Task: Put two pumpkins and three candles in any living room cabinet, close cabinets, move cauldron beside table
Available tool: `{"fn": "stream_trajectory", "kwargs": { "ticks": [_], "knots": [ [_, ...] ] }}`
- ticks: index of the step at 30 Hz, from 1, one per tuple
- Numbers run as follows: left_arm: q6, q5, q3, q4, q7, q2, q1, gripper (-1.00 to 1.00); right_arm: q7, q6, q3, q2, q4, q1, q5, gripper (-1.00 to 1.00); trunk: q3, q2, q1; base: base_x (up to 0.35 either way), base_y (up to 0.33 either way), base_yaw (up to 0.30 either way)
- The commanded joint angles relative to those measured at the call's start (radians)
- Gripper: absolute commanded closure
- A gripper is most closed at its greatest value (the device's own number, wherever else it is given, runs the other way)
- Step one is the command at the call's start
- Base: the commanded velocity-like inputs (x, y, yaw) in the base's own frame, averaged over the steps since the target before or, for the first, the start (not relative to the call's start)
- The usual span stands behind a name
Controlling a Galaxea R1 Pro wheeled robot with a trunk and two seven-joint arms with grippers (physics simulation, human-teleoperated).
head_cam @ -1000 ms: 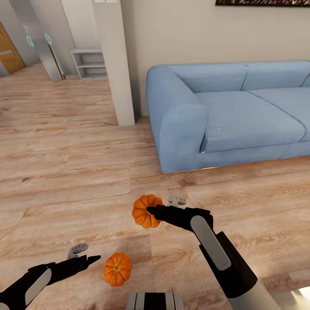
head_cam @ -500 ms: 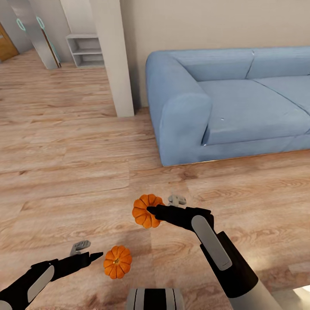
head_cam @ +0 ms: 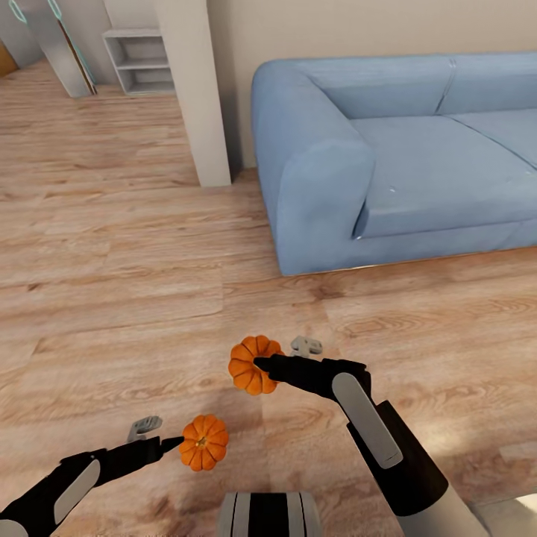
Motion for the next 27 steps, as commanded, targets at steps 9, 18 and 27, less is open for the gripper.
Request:
{"fn": "stream_trajectory", "kwargs": {
  "ticks": [9, 18, 27],
  "knots": [
    [0.012, 0.011, -0.006, -0.054, -0.001, -0.002, -0.001, -1.0, -0.004, -0.002, 0.002, 0.005, 0.001, -0.001, -0.012, 1.0, -0.036, -0.002, 0.004, 0.0, 0.0, 0.0],
    [0.007, 0.011, 0.0, -0.068, -0.001, 0.006, -0.001, -1.0, -0.005, -0.011, 0.002, 0.003, 0.004, -0.001, -0.01, 1.0, -0.063, -0.004, 0.007, 0.0, 0.0, 0.0],
    [0.004, 0.011, 0.005, -0.07, -0.001, 0.008, -0.001, -1.0, -0.005, -0.011, 0.003, 0.004, 0.005, -0.001, -0.009, 1.0, -0.097, -0.006, 0.011, 0.0, 0.0, 0.0]
  ]
}}
